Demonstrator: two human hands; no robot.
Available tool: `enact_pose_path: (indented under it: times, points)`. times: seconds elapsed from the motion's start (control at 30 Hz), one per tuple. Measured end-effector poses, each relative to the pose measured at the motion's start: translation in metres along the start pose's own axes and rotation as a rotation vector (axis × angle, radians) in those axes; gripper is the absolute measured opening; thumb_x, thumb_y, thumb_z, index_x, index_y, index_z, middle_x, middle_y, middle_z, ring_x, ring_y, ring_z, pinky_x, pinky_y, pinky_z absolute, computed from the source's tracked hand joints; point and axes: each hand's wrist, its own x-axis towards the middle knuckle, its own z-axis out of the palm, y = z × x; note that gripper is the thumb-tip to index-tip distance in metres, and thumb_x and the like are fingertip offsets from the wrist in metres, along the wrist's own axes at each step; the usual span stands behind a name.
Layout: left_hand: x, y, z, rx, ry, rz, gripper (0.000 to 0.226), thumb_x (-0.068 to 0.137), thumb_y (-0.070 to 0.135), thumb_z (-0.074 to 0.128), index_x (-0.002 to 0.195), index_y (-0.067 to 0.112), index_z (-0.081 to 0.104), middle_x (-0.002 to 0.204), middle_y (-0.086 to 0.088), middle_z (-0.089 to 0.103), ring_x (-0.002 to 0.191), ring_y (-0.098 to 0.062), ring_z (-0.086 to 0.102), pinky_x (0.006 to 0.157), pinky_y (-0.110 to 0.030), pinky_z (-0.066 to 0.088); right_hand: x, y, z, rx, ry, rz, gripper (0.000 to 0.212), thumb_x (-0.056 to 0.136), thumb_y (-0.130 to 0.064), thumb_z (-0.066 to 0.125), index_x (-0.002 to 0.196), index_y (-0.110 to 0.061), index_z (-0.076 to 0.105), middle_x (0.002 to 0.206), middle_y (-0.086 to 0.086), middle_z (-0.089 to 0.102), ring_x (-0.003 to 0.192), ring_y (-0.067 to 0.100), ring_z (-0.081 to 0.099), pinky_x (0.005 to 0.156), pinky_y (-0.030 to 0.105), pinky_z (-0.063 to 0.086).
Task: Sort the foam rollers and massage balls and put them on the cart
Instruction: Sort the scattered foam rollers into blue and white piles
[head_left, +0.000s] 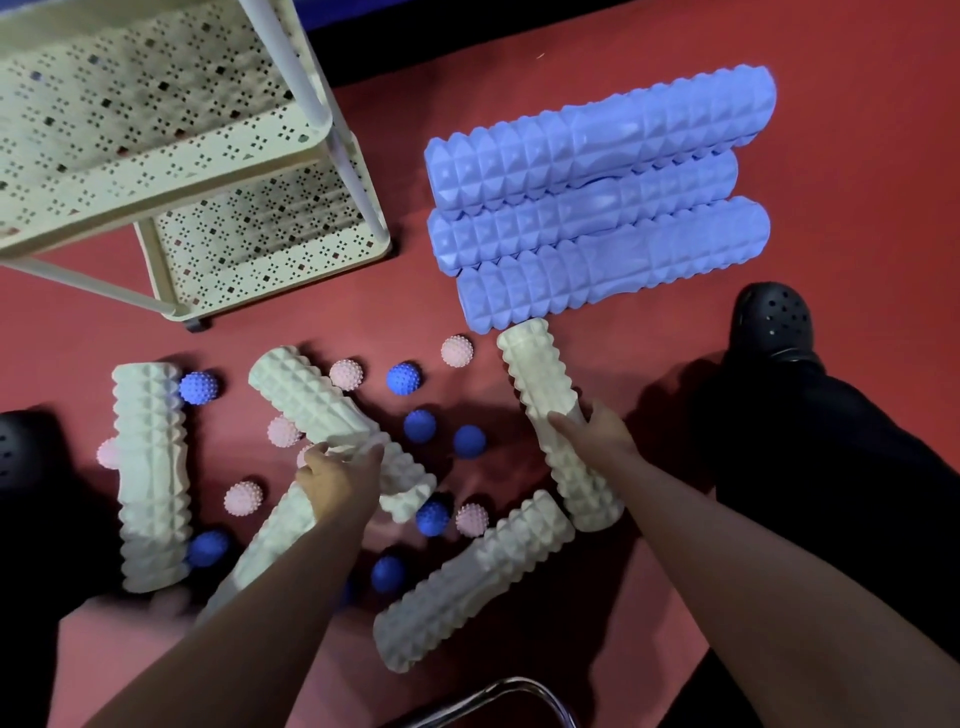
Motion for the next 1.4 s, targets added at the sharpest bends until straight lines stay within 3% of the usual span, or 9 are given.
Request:
enact_pose_path:
  times: [0.17, 0.3, 0.4, 0.57, 0.77, 0.93, 1.1, 1.2, 1.4]
  points:
    - [-0.005, -0.015, 0.000, 0.114, 0.028, 0.335, 0.052, 0.082, 0.030, 0.079, 0.122, 0.011, 0.053, 0.123, -0.015, 0.050, 0.108, -0.030, 0.053, 0.096, -0.041, 0.044, -0.008, -0.003, 0.006, 0.008, 0.106, -0.084, 0.067, 0.084, -0.047, 0.076, 0.137, -0.012, 0.054, 0.131, 0.008, 0.064, 0.123, 0.027, 0.059, 0.104, 0.043, 0.046]
    - [-0.025, -0.023, 0.016, 0.189, -0.258, 0.499, 0.032, 0.079, 0.033, 0.080, 0.107, 0.026, 0.064, 0.102, 0.006, 0.066, 0.092, -0.013, 0.063, 0.084, -0.032, 0.049, -0.020, -0.001, 0.012, -0.046, 0.191, -0.251, 0.066, 0.084, -0.047, 0.077, 0.134, -0.009, 0.057, 0.129, 0.008, 0.060, 0.121, 0.022, 0.055, 0.107, 0.039, 0.042]
    - [-0.042, -0.033, 0.034, 0.321, -0.549, 0.608, 0.035, 0.080, 0.039, 0.079, 0.111, 0.029, 0.064, 0.097, 0.013, 0.068, 0.088, -0.002, 0.063, 0.079, -0.021, 0.045, -0.034, 0.006, 0.016, -0.100, 0.218, -0.393, 0.060, 0.084, -0.033, 0.080, 0.133, -0.006, 0.058, 0.127, 0.010, 0.060, 0.120, 0.025, 0.055, 0.107, 0.031, 0.038]
    - [-0.072, -0.049, 0.069, 0.488, -0.681, 0.678, 0.056, 0.075, 0.048, 0.081, 0.121, 0.021, 0.063, 0.112, 0.005, 0.067, 0.101, -0.015, 0.065, 0.087, -0.030, 0.049, -0.060, 0.019, 0.017, -0.195, 0.164, -0.546, 0.059, 0.078, -0.023, 0.083, 0.130, -0.009, 0.060, 0.133, 0.003, 0.061, 0.122, 0.022, 0.056, 0.105, 0.020, 0.034]
    - [-0.097, -0.057, 0.117, 0.974, -0.481, 0.835, 0.086, 0.059, 0.072, 0.075, 0.126, 0.021, 0.054, 0.124, 0.001, 0.064, 0.120, -0.023, 0.055, 0.105, -0.041, 0.037, -0.070, 0.033, 0.007, -0.166, 0.135, -0.508, 0.059, 0.082, -0.028, 0.080, 0.135, -0.017, 0.057, 0.137, -0.005, 0.057, 0.117, -0.007, 0.044, 0.099, -0.001, 0.024]
    - [-0.091, -0.057, 0.127, 1.068, -0.420, 0.866, 0.081, 0.064, 0.076, 0.069, 0.120, 0.020, 0.055, 0.119, -0.001, 0.066, 0.116, -0.026, 0.055, 0.100, -0.039, 0.037, -0.062, 0.035, -0.001, -0.110, 0.161, -0.409, 0.062, 0.083, -0.032, 0.079, 0.139, -0.021, 0.055, 0.140, -0.007, 0.055, 0.128, 0.012, 0.052, 0.106, 0.027, 0.042]
    - [-0.078, -0.036, 0.096, 0.820, -0.471, 0.784, 0.074, 0.063, 0.073, 0.075, 0.112, 0.020, 0.057, 0.101, 0.002, 0.070, 0.094, -0.021, 0.067, 0.080, -0.036, 0.051, -0.065, 0.023, -0.005, -0.089, 0.125, -0.414, 0.063, 0.085, -0.034, 0.076, 0.142, -0.018, 0.052, 0.142, -0.001, 0.054, 0.130, 0.017, 0.050, 0.109, 0.030, 0.038]
    - [-0.079, -0.013, 0.065, 0.494, -0.499, 0.657, 0.049, 0.057, 0.069, 0.077, 0.095, 0.048, 0.054, 0.082, 0.016, 0.069, 0.075, 0.001, 0.065, 0.060, -0.021, 0.047, -0.075, 0.009, -0.011, -0.132, 0.075, -0.457, 0.062, 0.089, -0.037, 0.072, 0.143, -0.016, 0.050, 0.143, 0.000, 0.053, 0.134, 0.018, 0.048, 0.111, 0.030, 0.035]
    - [-0.092, 0.047, 0.013, 0.163, -0.487, 0.603, 0.047, 0.054, 0.068, 0.084, 0.093, 0.061, 0.058, 0.082, 0.029, 0.071, 0.074, 0.010, 0.067, 0.058, -0.009, 0.047, -0.110, -0.023, -0.028, 0.042, -0.103, -0.381, 0.058, 0.085, -0.053, 0.070, 0.135, -0.031, 0.052, 0.138, -0.008, 0.054, 0.125, 0.011, 0.052, 0.109, 0.033, 0.041]
